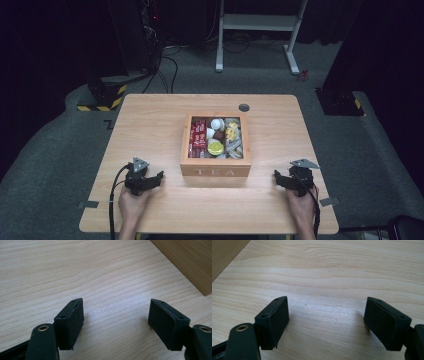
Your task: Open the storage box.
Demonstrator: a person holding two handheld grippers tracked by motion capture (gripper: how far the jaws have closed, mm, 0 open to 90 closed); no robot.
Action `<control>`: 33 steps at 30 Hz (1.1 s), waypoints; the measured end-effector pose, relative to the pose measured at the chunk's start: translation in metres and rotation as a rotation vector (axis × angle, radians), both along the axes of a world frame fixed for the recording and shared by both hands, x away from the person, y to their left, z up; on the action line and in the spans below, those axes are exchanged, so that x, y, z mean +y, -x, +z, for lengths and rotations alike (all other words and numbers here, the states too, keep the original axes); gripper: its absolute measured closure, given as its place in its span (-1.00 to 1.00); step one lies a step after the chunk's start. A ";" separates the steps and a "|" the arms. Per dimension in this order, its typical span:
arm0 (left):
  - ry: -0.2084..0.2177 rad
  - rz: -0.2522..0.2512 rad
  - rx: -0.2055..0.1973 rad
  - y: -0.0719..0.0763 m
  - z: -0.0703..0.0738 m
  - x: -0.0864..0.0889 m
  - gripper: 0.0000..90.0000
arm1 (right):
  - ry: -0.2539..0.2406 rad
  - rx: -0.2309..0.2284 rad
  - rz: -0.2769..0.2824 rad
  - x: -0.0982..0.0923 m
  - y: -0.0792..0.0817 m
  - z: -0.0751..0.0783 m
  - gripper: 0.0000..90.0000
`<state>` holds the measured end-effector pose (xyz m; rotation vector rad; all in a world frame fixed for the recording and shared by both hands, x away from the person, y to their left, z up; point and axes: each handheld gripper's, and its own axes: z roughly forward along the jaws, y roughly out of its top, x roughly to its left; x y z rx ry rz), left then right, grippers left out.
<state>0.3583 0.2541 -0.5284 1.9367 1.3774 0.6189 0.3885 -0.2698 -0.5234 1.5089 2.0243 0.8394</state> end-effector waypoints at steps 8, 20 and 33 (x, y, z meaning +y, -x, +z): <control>0.000 0.000 0.000 0.000 0.000 0.000 -0.36 | -0.002 0.002 -0.002 0.000 0.000 0.000 -0.55; -0.003 -0.020 0.015 0.000 0.000 -0.005 -0.55 | -0.002 0.001 0.000 0.000 0.000 0.000 -0.55; -0.004 -0.032 0.009 0.003 0.000 -0.006 -0.49 | -0.002 0.001 0.000 0.000 0.000 0.000 -0.55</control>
